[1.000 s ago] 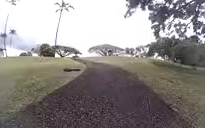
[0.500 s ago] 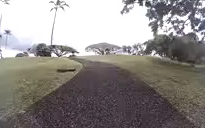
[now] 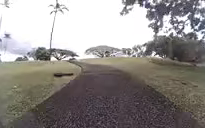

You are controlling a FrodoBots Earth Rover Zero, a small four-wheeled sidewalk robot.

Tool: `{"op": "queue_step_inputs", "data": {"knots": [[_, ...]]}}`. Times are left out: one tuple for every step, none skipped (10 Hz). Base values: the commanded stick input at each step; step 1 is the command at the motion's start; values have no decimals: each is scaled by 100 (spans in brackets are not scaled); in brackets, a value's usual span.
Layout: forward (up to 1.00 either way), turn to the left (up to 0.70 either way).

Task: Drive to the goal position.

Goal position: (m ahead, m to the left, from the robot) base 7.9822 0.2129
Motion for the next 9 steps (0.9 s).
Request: {"op": "queue_step_inputs", "data": {"knots": [[68,1],[68,3],[69,35],[68,35],[68,11],[68,3],[68,2],[68,1],[68,1]]}}
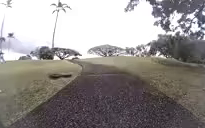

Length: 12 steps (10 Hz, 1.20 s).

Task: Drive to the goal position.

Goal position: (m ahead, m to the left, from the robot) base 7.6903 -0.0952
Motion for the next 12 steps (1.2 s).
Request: {"op": "queue_step_inputs", "data": {"knots": [[69,2],[69,3],[69,2],[69,-1],[68,-18],[69,-12],[69,-1],[68,1],[68,1],[68,1],[69,1],[69,1]]}}
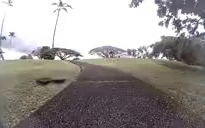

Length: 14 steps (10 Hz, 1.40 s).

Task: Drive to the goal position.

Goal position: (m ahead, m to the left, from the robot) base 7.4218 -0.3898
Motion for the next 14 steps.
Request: {"op": "queue_step_inputs", "data": {"knots": [[68,1],[69,1],[69,1],[69,1],[69,1],[69,1],[69,1],[69,1],[69,1],[68,1],[68,1],[69,1],[68,1],[69,1]]}}
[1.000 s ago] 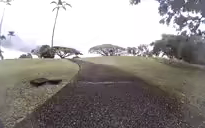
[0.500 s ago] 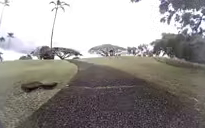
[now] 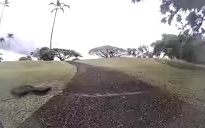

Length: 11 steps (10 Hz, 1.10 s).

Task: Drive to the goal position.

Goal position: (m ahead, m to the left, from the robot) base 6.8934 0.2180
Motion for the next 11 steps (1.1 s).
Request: {"op": "queue_step_inputs", "data": {"knots": [[68,1],[69,1],[68,1],[69,1],[68,1],[68,1],[69,1],[68,1],[68,1],[69,1],[68,1]]}}
